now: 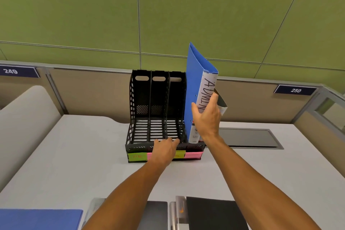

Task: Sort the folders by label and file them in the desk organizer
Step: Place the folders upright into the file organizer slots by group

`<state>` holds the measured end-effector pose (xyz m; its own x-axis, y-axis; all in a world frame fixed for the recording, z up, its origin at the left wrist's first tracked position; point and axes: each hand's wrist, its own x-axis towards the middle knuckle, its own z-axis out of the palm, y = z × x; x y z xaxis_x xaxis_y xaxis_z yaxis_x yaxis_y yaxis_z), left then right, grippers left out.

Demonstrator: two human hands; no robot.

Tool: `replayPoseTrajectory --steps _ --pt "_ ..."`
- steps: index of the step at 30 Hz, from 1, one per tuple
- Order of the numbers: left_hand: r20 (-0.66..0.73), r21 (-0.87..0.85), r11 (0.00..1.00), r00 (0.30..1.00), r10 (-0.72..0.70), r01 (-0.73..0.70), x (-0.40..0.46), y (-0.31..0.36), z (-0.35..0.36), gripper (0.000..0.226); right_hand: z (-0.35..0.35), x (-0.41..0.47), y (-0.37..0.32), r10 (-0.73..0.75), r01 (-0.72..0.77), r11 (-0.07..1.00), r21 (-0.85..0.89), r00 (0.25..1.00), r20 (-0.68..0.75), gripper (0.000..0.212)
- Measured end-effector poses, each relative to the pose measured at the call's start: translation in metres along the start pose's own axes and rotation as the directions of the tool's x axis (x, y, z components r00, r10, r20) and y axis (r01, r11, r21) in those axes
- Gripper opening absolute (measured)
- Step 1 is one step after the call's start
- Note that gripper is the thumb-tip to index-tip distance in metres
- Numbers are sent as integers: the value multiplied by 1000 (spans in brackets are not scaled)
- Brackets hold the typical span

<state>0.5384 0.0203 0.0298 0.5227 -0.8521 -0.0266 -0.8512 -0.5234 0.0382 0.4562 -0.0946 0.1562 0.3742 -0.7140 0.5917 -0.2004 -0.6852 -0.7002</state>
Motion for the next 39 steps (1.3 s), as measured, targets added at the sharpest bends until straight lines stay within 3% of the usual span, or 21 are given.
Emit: replayPoseTrajectory --steps 6,12,20,25,30,39 --pt "-24 -24 1000 1000 17 -18 2 -3 0 46 0 7 10 24 -22 986 165 1000 -11 55" --pt "-54 -35 999 998 16 -18 -2 -8 9 39 21 -20 16 87 -63 958 280 993 -74 66" --pt "-41 -22 1000 999 11 -12 -1 -14 9 44 16 -13 8 9 18 982 190 990 -138 58" --pt "-31 -12 1000 999 15 -15 -2 -14 6 44 20 -11 11 -90 100 988 118 992 -85 64" --pt "-14 -10 1000 1000 13 -14 1 -12 5 47 20 -5 19 -29 47 966 253 997 -73 62" --pt "-36 -40 997 998 57 -58 4 -29 9 43 38 -1 16 -104 131 957 259 988 -115 59"
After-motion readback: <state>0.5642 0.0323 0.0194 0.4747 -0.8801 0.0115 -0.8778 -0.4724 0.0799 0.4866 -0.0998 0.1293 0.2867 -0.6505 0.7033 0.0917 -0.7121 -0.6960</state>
